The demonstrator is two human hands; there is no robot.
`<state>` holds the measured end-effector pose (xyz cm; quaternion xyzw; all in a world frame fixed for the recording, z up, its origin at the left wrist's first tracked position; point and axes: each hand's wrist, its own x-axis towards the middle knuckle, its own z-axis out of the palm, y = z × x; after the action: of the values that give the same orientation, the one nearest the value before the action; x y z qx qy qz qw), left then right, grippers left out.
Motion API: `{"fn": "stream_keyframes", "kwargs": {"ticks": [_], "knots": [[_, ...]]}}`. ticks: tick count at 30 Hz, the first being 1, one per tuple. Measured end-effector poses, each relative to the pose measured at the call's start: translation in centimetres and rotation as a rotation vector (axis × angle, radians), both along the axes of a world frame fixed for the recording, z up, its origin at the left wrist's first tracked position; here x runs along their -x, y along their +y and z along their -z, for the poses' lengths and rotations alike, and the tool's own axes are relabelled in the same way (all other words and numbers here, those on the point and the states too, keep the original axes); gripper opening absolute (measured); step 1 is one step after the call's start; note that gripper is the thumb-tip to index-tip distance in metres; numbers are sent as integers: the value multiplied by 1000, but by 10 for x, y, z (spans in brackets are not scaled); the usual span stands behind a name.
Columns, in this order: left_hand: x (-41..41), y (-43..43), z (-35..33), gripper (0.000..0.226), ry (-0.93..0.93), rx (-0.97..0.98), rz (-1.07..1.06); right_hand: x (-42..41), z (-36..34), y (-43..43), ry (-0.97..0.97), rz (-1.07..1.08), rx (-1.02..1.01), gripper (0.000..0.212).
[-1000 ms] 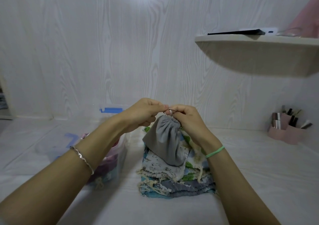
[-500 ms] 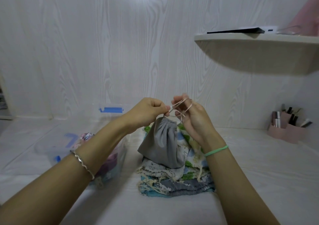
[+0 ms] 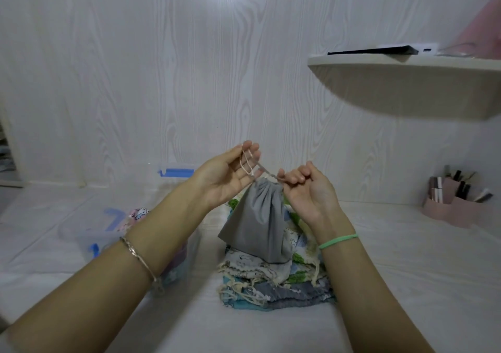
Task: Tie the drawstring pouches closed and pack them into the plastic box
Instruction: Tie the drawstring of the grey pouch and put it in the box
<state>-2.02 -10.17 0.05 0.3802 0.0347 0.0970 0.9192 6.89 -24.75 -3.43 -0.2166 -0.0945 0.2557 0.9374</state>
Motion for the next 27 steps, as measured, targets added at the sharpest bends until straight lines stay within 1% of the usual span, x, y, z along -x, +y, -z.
{"fn": "stream_keyframes", "kwargs": {"ticks": [2, 4, 8, 11, 14, 16, 18, 20, 22, 23, 24, 26, 27], "knots": [[-1, 2, 0, 20, 34, 141, -42, -1, -2, -4, 1, 1, 18, 44], [0, 6, 1, 18, 81, 199, -53, -2, -2, -7, -12, -9, 52, 44], [2, 11, 5, 15, 147, 173, -33, -3, 1, -9, -88, 41, 208, 44], [3, 8, 5, 16, 159, 149, -54, -4, 3, -7, -89, 42, 303, 43], [2, 5, 6, 19, 151, 51, -80, -4, 1, -8, -94, -2, 435, 36], [2, 5, 4, 19, 125, -15, -70, -4, -2, -8, -177, -73, 527, 28], [2, 2, 2, 20, 77, -115, -38, -1, -6, -6, -331, -137, 688, 32], [1, -2, 0, 21, 22, -271, -34, 5, -9, 0, -567, -154, 959, 35], [-1, -7, -2, 22, -6, -473, -67, 13, -14, 4, -796, -173, 1199, 32], [-1, -10, -2, 23, -7, -564, -89, 16, -16, 5, -851, -197, 1227, 27], [-3, -11, -2, 24, 0, -634, -112, 17, -18, 5, -846, -241, 1186, 24], [-6, -11, -2, 25, 27, -691, -155, 17, -19, 4, -797, -341, 1011, 14], [-8, -10, -2, 25, 41, -693, -169, 17, -19, 3, -821, -351, 976, 16]]}}
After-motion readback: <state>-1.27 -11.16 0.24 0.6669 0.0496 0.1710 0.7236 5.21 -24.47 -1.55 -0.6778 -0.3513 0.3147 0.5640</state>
